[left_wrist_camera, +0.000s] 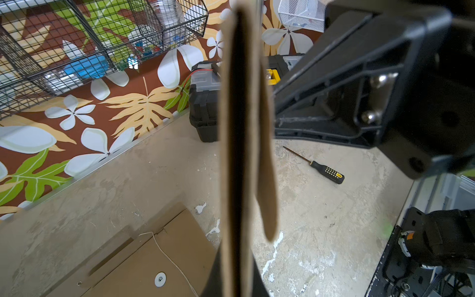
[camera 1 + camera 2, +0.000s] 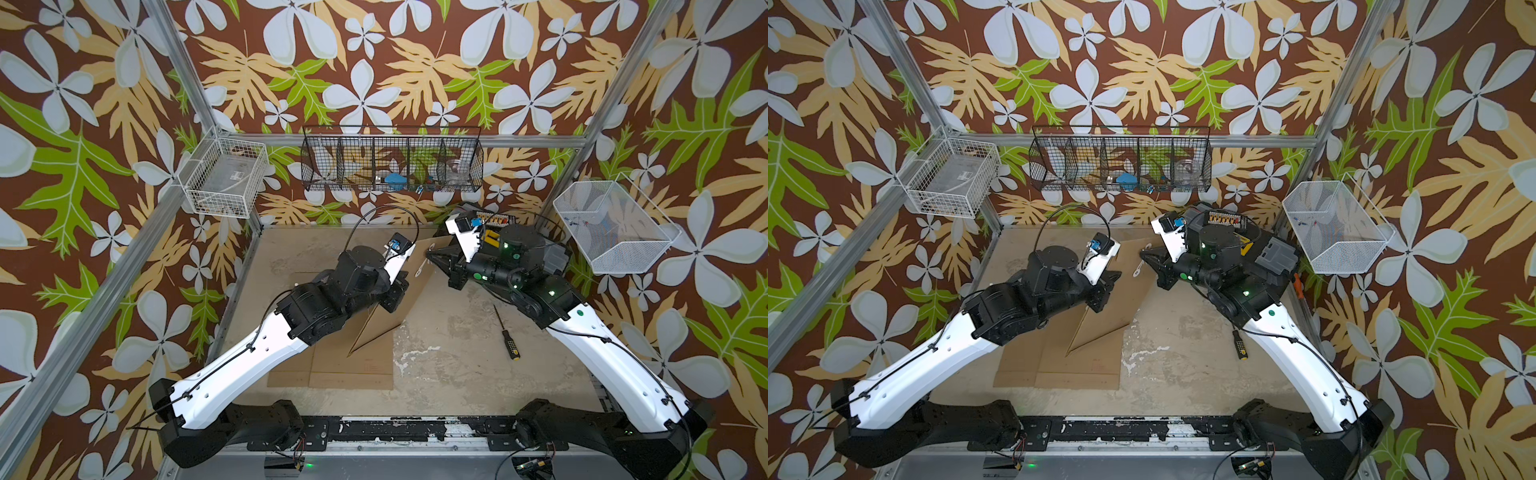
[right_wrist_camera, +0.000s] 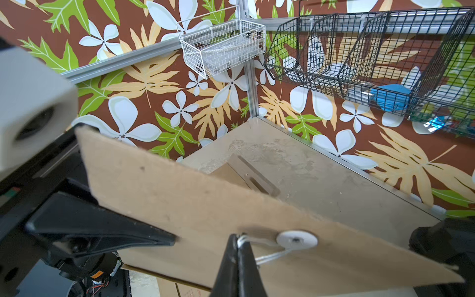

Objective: Open the file bag

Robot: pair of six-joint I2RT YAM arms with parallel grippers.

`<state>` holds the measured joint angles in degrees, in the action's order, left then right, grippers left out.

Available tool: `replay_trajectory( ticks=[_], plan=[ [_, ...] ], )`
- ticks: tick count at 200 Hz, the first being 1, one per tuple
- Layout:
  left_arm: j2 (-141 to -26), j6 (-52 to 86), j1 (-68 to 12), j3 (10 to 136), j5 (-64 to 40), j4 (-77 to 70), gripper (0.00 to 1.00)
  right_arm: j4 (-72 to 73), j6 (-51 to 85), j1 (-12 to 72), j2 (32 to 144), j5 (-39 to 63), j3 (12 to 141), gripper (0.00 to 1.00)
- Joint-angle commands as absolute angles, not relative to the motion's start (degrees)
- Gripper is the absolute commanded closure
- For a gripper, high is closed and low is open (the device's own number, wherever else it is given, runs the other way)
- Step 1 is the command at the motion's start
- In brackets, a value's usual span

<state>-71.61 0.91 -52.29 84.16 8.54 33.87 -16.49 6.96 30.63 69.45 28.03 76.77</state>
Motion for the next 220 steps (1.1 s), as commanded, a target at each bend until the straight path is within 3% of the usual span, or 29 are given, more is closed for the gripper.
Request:
replay_trajectory(
  ticks=[1,115,220],
  plan=[
    [-71.8,-0.4,-52.4,84.6,7.2,33.6,1.00,-17.5,4.7,30.7,69.3,26.4,77.7,1.00],
    [-71.7,-1.1,-52.8,84.9,5.9,35.0,1.00,-16.1,3.9,30.7,66.0,21.5,76.1,1.00],
    [-71.0,-0.9,-52.9,83.6,5.1,34.1,1.00,-17.2,4.3,30.7,64.2,10.3,73.8,1.00]
  ],
)
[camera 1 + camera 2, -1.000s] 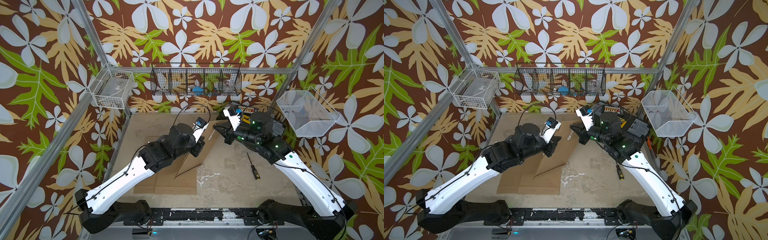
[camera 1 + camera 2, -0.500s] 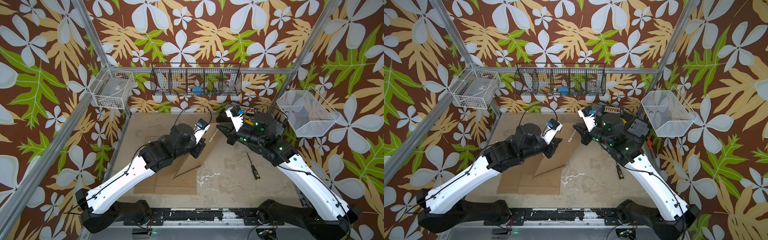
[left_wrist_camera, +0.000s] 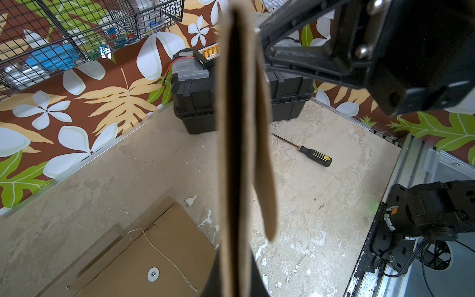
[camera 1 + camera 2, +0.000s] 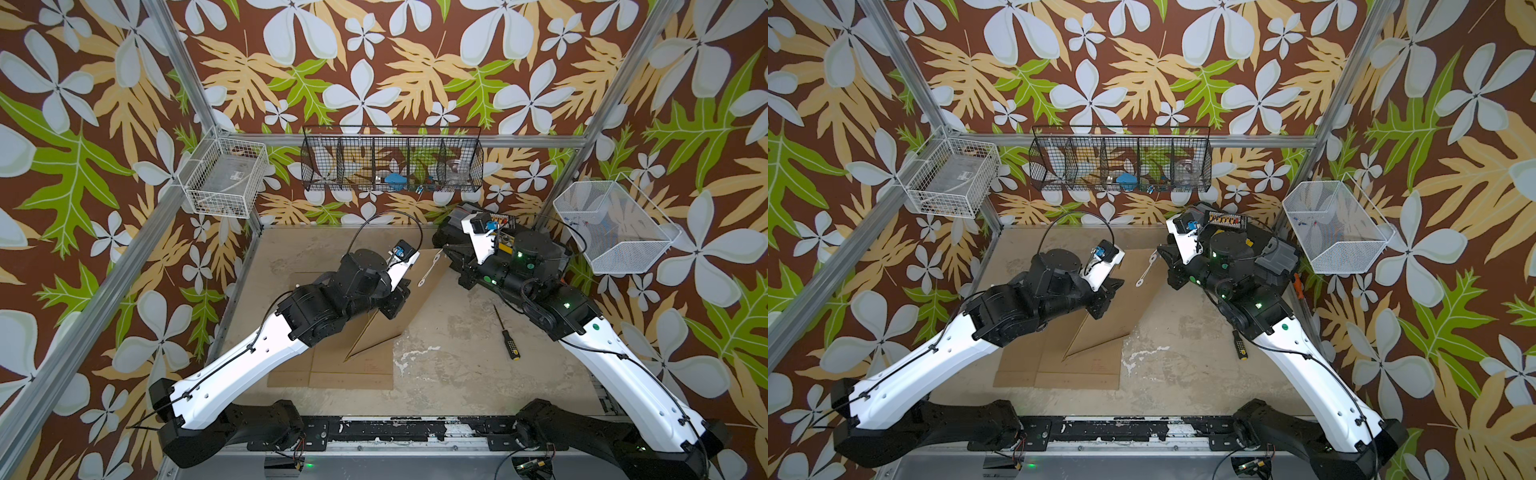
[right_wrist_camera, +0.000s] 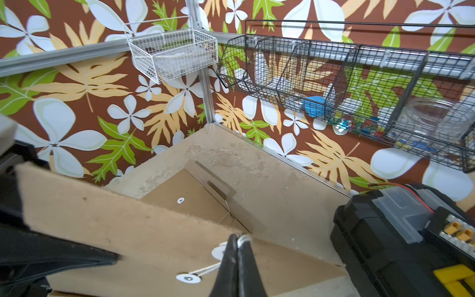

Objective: Open the file bag

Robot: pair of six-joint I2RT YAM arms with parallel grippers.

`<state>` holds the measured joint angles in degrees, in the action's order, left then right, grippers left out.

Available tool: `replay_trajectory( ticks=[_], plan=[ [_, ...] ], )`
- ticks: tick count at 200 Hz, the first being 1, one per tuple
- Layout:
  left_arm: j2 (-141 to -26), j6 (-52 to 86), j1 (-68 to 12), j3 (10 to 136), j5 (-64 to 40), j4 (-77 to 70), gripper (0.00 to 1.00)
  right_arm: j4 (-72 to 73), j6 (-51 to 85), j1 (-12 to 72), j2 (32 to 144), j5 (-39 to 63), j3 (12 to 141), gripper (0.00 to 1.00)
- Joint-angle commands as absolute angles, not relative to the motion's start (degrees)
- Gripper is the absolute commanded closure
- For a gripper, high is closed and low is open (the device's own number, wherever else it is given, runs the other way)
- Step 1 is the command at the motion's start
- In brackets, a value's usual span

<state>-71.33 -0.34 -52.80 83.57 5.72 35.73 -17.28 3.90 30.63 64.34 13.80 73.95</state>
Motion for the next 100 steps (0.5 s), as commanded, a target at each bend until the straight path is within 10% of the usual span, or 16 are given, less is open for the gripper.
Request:
replay_trajectory(
  ticks=[1,100],
  plan=[
    [-70.9,-0.9,-52.9,83.6,5.0,34.1,1.00,-17.2,4.3,30.7,64.2,10.2,73.8,1.00],
    [-70.3,0.0,-52.9,82.2,6.2,32.7,1.00,-18.7,4.6,30.5,64.6,4.7,73.0,1.00]
  ],
)
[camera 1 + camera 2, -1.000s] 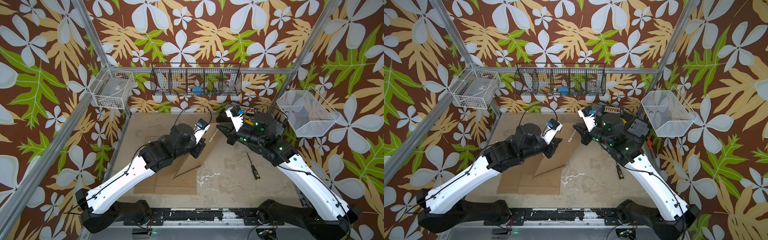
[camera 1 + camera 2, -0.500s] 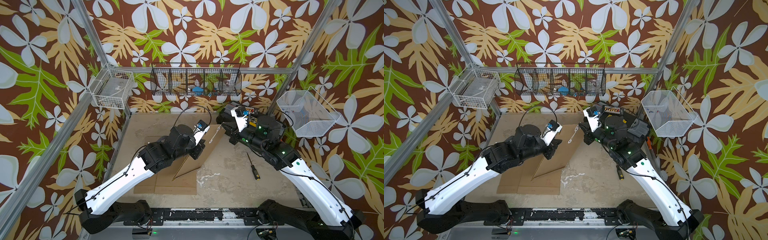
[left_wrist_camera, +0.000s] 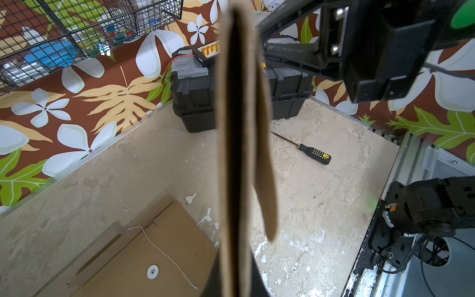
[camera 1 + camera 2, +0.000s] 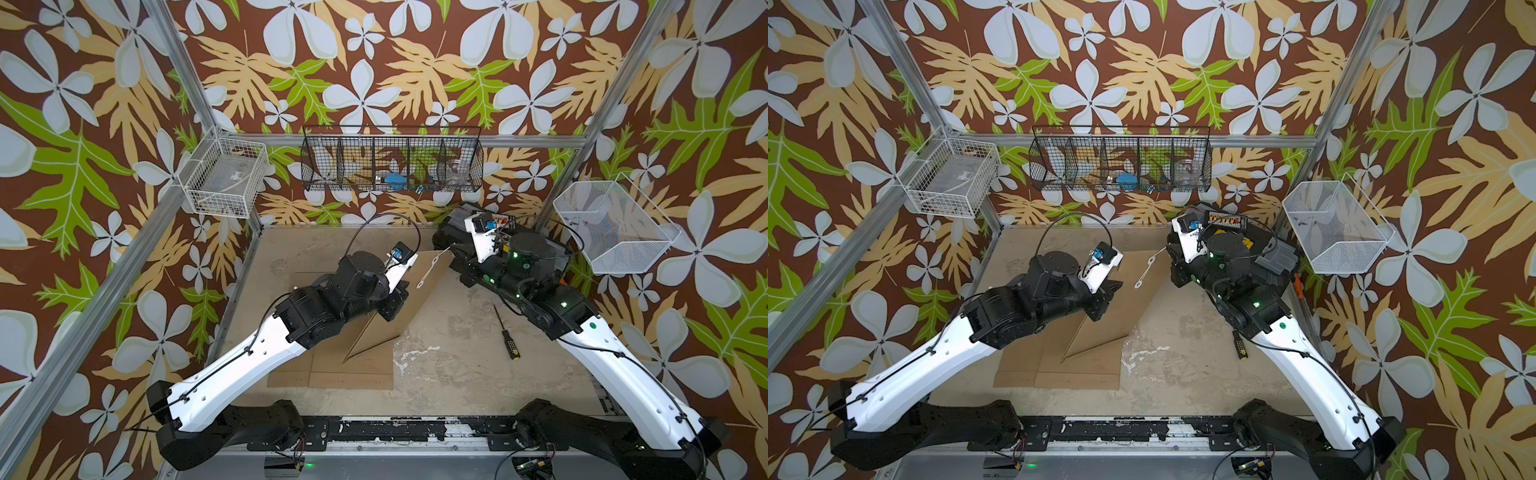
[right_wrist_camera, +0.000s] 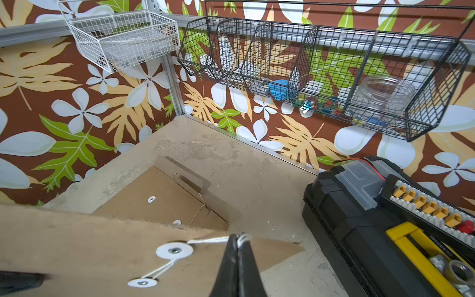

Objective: Open the file bag

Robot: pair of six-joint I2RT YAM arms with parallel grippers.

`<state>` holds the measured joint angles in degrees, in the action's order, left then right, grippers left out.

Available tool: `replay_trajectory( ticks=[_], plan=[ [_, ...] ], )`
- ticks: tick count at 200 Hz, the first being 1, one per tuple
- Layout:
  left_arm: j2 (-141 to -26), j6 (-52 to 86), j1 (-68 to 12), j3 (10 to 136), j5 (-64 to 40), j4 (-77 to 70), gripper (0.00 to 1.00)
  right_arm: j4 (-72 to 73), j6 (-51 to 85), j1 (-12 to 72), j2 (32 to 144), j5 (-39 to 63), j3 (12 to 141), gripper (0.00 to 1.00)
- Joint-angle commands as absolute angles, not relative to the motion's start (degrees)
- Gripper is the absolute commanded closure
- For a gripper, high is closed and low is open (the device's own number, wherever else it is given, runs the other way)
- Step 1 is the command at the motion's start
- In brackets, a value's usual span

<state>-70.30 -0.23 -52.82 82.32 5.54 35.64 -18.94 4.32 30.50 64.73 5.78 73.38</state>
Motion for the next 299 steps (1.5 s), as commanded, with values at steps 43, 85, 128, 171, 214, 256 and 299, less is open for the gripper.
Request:
replay_trajectory(
  ticks=[43,85,128,171,214,256,299],
  plan=[
    [-70.0,2.2,-52.8,82.1,6.5,31.3,1.00,-18.7,4.5,30.5,64.5,4.9,71.7,1.00],
    [-68.6,4.0,-52.2,80.2,3.0,28.2,1.00,-18.9,4.0,30.5,64.3,4.7,70.6,1.00],
    [-67.1,5.6,-49.3,79.6,-3.4,26.5,1.00,-20.1,4.1,30.5,64.6,4.2,70.6,1.00],
    [-65.8,6.8,-47.9,78.7,-6.8,25.0,1.00,-19.6,4.1,30.5,64.3,6.0,70.1,1.00],
    [-64.7,7.5,-47.3,78.0,-7.2,24.1,1.00,-19.5,3.5,30.5,63.9,7.9,69.6,1.00],
    [-63.9,9.4,-46.0,77.1,-10.8,21.8,1.00,-19.2,3.8,30.5,63.4,9.1,69.4,1.00],
    [-63.5,12.4,-42.7,74.5,-17.8,17.4,1.00,-19.1,3.0,30.5,63.3,9.7,69.0,1.00]
  ],
)
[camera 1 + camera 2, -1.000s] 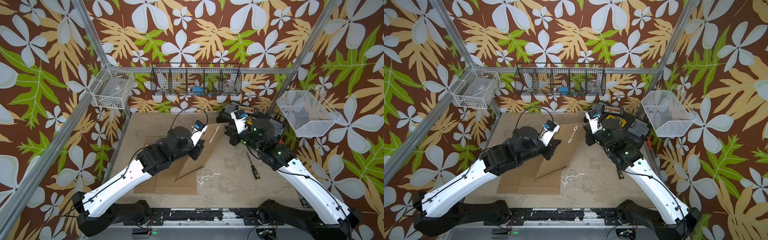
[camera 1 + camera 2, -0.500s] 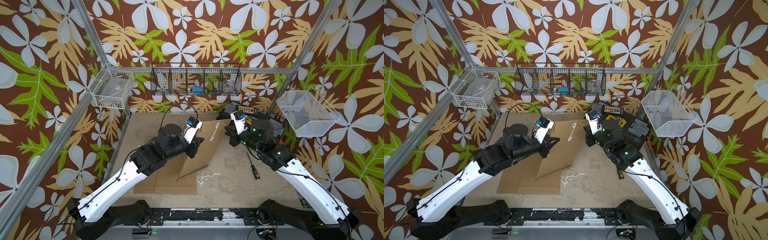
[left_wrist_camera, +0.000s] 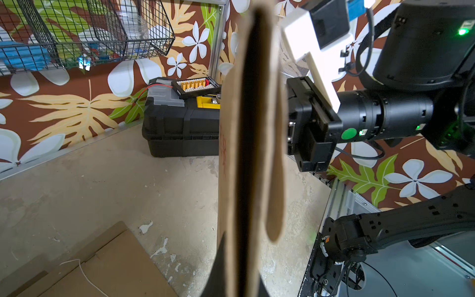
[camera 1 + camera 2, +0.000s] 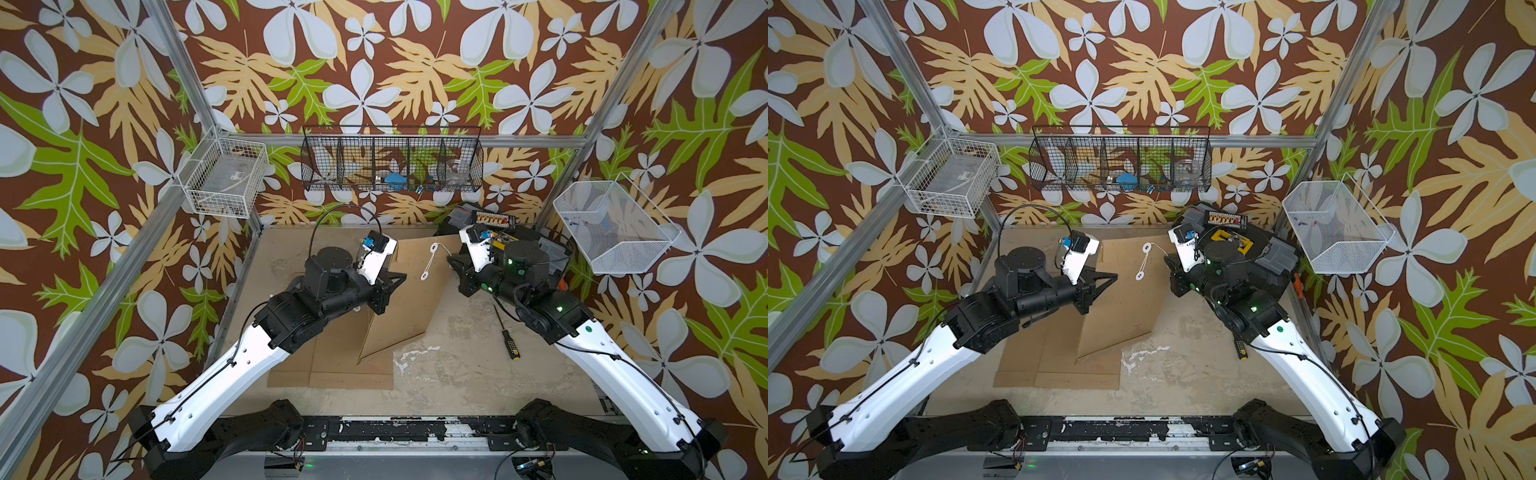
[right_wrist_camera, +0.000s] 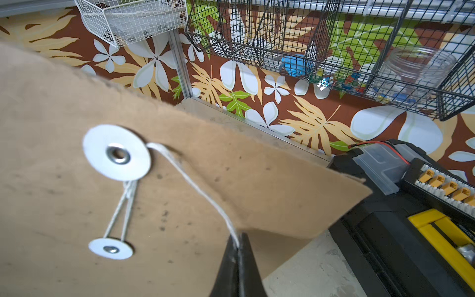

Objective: Open the file bag

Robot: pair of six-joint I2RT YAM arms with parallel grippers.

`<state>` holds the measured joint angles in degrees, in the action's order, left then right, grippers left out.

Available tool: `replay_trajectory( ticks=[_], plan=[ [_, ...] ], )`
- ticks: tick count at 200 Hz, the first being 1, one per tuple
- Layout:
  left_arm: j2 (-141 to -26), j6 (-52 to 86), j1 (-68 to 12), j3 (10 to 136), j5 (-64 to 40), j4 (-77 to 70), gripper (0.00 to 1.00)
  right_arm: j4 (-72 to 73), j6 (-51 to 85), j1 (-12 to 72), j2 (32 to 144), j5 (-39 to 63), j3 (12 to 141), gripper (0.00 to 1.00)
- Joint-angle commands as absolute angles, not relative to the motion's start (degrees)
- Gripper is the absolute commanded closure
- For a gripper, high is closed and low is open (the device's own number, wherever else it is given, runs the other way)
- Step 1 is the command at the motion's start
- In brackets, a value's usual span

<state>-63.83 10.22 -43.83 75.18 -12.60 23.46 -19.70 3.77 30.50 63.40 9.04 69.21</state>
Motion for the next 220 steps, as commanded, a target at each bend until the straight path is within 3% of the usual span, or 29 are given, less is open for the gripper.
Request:
replay_trajectory(
  ticks=[1,220],
  plan=[
    [-63.4,12.5,-42.6,74.4,-18.0,17.4,1.00,-19.1,3.0,30.6,63.2,9.8,69.0,1.00],
    [-61.3,15.2,-39.6,72.2,-20.1,13.6,1.00,-21.4,1.8,30.5,63.2,18.0,66.3,1.00]
  ],
)
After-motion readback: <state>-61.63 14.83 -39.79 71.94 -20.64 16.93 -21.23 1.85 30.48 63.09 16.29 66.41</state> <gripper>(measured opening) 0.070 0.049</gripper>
